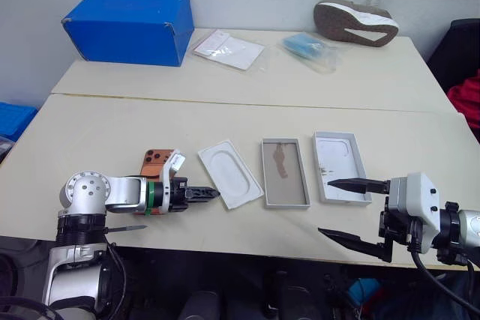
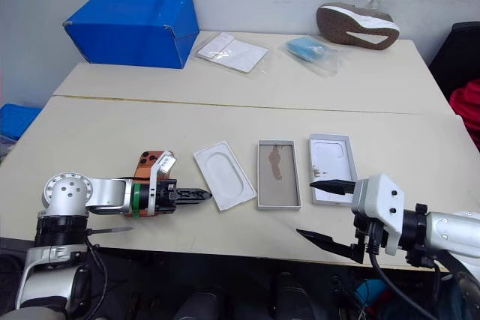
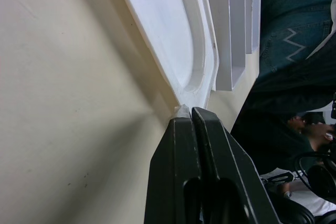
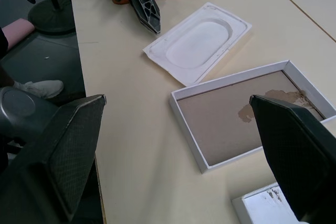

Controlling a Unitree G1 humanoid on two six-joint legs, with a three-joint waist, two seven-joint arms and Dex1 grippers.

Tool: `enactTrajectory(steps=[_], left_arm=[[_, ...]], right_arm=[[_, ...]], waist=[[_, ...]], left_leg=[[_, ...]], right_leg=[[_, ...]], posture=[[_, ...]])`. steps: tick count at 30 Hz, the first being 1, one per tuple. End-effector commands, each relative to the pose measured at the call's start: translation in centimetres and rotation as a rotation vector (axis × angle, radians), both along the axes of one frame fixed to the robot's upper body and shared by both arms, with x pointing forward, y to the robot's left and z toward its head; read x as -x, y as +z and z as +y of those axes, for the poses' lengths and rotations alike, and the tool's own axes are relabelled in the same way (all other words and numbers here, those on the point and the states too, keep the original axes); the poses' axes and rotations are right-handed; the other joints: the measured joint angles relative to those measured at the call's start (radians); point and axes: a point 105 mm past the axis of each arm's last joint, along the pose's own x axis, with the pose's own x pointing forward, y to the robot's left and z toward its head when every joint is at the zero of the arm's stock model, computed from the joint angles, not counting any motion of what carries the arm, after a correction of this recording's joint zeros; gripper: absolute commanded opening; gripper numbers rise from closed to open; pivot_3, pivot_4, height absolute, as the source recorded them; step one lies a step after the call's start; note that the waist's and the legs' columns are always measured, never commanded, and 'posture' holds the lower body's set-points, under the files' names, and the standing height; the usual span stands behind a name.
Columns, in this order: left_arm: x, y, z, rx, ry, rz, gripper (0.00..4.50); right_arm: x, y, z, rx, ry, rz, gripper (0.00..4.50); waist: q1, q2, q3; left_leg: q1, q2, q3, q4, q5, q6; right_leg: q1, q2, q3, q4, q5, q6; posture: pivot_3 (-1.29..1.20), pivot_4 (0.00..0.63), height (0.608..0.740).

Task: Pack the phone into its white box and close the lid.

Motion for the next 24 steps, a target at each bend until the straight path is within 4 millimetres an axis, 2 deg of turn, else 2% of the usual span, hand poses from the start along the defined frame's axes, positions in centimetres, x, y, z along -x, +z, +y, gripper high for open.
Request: enactTrajectory(steps=[1,3,16,19,23,24], left_arm=[[0.4,1.4,-0.7,-0.031,-0.061,-0.057,1.19],[0.4,1.5,-1.0,-0.036,-0.067,-0.056,1.7],[-0.3,0.2,-2.4,-0.057,0.0,-0.015,1.7],[-0.6,0.2,-2.2,-0.046,0.028,-0.01,1.11],[-0.9,0.0,-1.8,-0.045,0.058,0.002,0.01],[-0.9,0.0,-1.8,-0.043,0.061,0.002,0.01]], right_arm=[[-0.1,0.3,0.2,-0.018,0.006,-0.035,4.5],[-0.1,0.3,0.3,-0.022,0.006,-0.036,4.5],[-0.4,0.1,0.5,-0.034,-0.006,-0.044,4.5],[-0.3,0.1,0.5,-0.033,-0.008,-0.045,4.5],[-0.4,0.1,0.5,-0.027,-0.011,-0.046,4.5],[-0.4,0.2,0.5,-0.026,-0.011,-0.047,4.5]], waist=[[0.001,0.0,0.0],[0.002,0.0,0.0],[0.002,0.0,0.0],[0.003,-0.001,0.0],[0.002,0.0,0.0],[0.002,-0.001,0.0]], left_leg=[[0.0,0.0,0.0,0.0,0.0,0.0],[-0.001,0.0,0.0,0.0,0.0,0.0],[0.0,0.0,0.0,0.0,0.0,-0.001],[0.0,0.0,0.0,0.0,0.0,-0.001],[0.0,0.0,-0.001,0.0,0.001,-0.002],[0.0,0.0,-0.001,0.0,0.001,-0.002]], right_leg=[[0.0,0.0,0.0,0.0,0.0,0.0],[0.0,0.0,0.0,0.0,0.0,0.0],[0.0,0.0,0.0,0.0,0.0,0.0],[0.0,0.0,-0.001,0.0,0.0,0.0],[0.0,0.0,-0.001,-0.001,0.0,0.0],[0.0,0.0,-0.001,0.0,0.0,0.0]], posture=[[0.0,0.15,0.74],[0.0,0.15,0.74],[0.0,0.15,0.74],[0.0,0.15,0.74],[0.0,0.15,0.74],[0.0,0.15,0.74]])
